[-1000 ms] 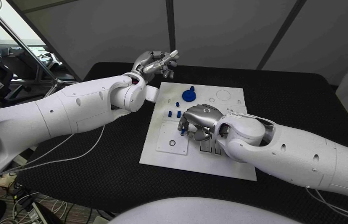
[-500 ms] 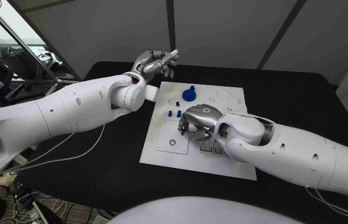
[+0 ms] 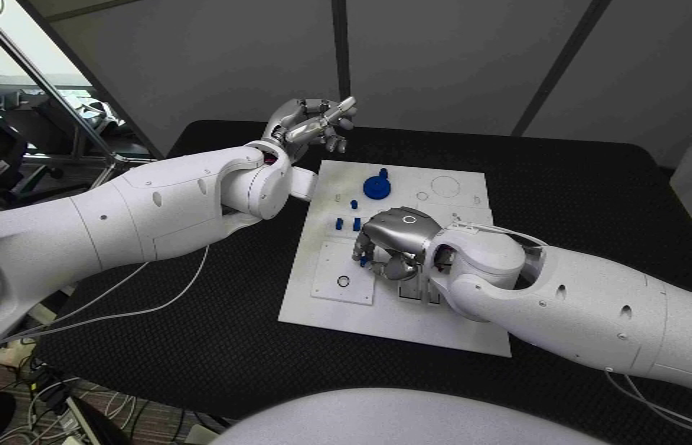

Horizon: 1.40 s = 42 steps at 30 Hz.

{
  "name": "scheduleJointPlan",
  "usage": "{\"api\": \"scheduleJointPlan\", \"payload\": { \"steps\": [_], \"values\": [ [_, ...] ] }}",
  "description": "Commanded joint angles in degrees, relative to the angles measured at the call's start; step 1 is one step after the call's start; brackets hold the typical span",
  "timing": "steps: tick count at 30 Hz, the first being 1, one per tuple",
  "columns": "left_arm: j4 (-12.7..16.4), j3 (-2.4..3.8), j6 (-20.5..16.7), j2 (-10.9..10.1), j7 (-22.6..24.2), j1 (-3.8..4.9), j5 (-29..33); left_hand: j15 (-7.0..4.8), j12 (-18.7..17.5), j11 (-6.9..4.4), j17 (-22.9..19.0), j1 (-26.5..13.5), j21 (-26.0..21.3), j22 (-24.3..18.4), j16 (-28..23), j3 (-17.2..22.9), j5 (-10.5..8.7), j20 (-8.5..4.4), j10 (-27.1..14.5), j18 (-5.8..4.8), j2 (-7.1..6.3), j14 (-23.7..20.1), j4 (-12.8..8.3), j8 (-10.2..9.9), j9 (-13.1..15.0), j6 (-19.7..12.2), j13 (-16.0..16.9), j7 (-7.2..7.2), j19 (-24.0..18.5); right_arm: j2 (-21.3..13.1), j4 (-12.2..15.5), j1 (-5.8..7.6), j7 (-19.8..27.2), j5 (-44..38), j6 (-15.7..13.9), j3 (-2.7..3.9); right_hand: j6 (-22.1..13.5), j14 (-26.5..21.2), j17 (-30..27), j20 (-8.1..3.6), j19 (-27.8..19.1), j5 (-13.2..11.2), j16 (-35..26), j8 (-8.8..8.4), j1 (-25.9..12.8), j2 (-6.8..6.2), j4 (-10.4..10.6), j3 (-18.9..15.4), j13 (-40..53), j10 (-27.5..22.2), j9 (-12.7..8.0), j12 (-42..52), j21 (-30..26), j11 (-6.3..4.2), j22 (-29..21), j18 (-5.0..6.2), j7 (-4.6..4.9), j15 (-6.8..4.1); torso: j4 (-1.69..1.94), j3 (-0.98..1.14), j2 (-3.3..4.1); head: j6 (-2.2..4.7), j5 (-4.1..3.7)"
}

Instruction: Assemble the parts on the task board

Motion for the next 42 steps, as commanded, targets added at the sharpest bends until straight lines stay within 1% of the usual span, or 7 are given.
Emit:
{"api": "scheduleJointPlan", "payload": {
  "steps": [1,19,27,36,38,39,42],
  "values": [
    [0.0,0.04,0.0,0.1,0.1,0.11,-0.3,-0.03,0.3,0.11,-0.1,-0.7,0.2,0.1,-0.4,0.3,-0.07,0.09,-0.4,-0.8,-0.04,-0.5,0.0,0.2,0.0,-0.4,0.1,0.1,-0.3,0.0,-0.2,-0.04,0.0,-0.4,1.1,-0.09,0.2,2.4,0.0,0.07,0.2,0.2,0.4,0.35,-0.5,-0.16,-0.2,0.2,-0.1,0.3,0.1,-0.3,0.3,0.22,6.2,-1.15,0.32,-0.16,-0.04,0.0,-0.02,0.02,0.01],
    [0.0,0.04,0.1,0.1,-0.2,0.11,-0.3,0.0,0.4,0.16,-0.2,-0.7,0.3,0.2,-0.5,0.3,-0.11,0.12,-0.6,-0.8,-0.08,-0.6,-0.1,0.3,0.0,-0.5,0.1,0.14,-0.4,-0.3,0.4,-0.22,0.1,-0.7,-0.8,-0.09,0.2,2.4,0.0,0.08,0.2,0.3,0.4,0.35,-0.6,-0.1,-0.3,0.2,-0.1,0.4,0.1,-0.3,0.3,0.19,6.2,-1.15,0.3,-0.17,-0.02,-0.03,-0.04,-0.09,0.05],
    [0.0,0.04,0.1,0.1,-0.3,0.11,-0.3,0.01,0.4,0.16,-0.2,-0.7,0.3,0.2,-0.5,0.3,-0.11,0.12,-0.7,-0.8,-0.09,-0.6,-0.1,0.3,0.0,-0.5,0.1,0.15,-0.4,-0.3,0.5,-0.25,0.0,-0.7,-0.7,-0.08,0.2,2.4,0.1,0.08,0.2,0.4,0.4,0.34,-0.7,-0.1,-0.3,0.2,-0.1,0.4,0.1,-0.4,0.3,0.19,6.2,-1.16,0.29,-0.17,-0.01,0.0,-0.02,-0.1,0.04],
    [0.0,0.04,0.2,0.1,-0.5,0.11,-0.3,0.01,0.4,0.17,-0.3,-0.7,0.3,0.2,-0.5,0.3,-0.12,0.12,-0.7,-0.8,-0.1,-0.7,-0.1,0.4,0.0,-0.5,0.2,0.15,-0.4,-0.2,-0.2,-0.25,-1.3,-1.2,0.9,-0.08,-0.1,2.4,-0.1,0.15,0.1,0.2,0.4,0.03,-1.5,-0.19,-0.3,0.1,-0.1,0.2,0.0,-0.7,0.2,0.3,6.1,-1.13,0.4,-0.09,-0.05,-0.01,-0.03,-0.07,0.02],
    [0.0,0.04,0.2,0.0,-0.6,0.11,-0.3,0.04,0.4,0.19,-1.0,-0.7,0.3,0.2,-1.0,0.3,-0.13,0.14,-0.8,-0.8,-0.12,-1.1,-0.1,0.4,0.0,-0.6,0.2,0.18,-0.5,-0.1,-0.4,-0.25,-1.9,-1.3,1.5,-0.08,-1.0,2.3,-0.3,0.26,-0.2,-0.1,0.3,-0.55,-2.1,-0.34,-0.2,0.0,-0.3,-0.6,-0.2,-1.3,0.0,0.57,5.8,-1.05,0.7,0.14,-0.06,-0.01,-0.01,-0.09,0.01],
    [0.1,0.04,0.3,0.0,-0.6,0.11,-0.3,0.08,0.5,0.24,-1.8,-0.7,0.3,0.3,-1.7,0.3,-0.14,0.18,-1.0,-0.8,-0.13,-1.7,-0.1,0.5,0.0,-0.8,0.2,0.21,-0.6,-0.1,-0.4,-0.25,-2.0,-1.3,1.7,-0.08,-2.1,2.2,-0.6,0.45,-0.6,-0.3,0.2,-1.22,-2.7,-0.53,-0.1,0.1,-0.6,-1.7,-0.3,-1.9,-0.4,0.96,5.3,-0.93,1.1,0.43,-0.06,-0.01,-0.01,-0.09,0.01],
    [0.1,0.04,0.4,0.0,-0.7,0.11,-0.3,0.12,0.5,0.29,-2.5,-0.7,0.3,0.3,-2.2,0.3,-0.15,0.22,-1.3,-0.8,-0.13,-2.2,-0.2,0.6,0.0,-0.9,0.2,0.26,-0.7,0.0,-0.6,-0.25,-2.3,-1.4,1.9,-0.08,-3.8,2.1,-0.9,0.91,-1.4,-0.4,0.0,-2.24,-3.4,-0.91,0.0,0.3,-1.1,-3.7,-0.4,-3.0,-1.0,1.75,4.5,-0.71,1.82,1.02,-0.01,-0.03,-0.01,-0.13,-0.02]
  ]
}}
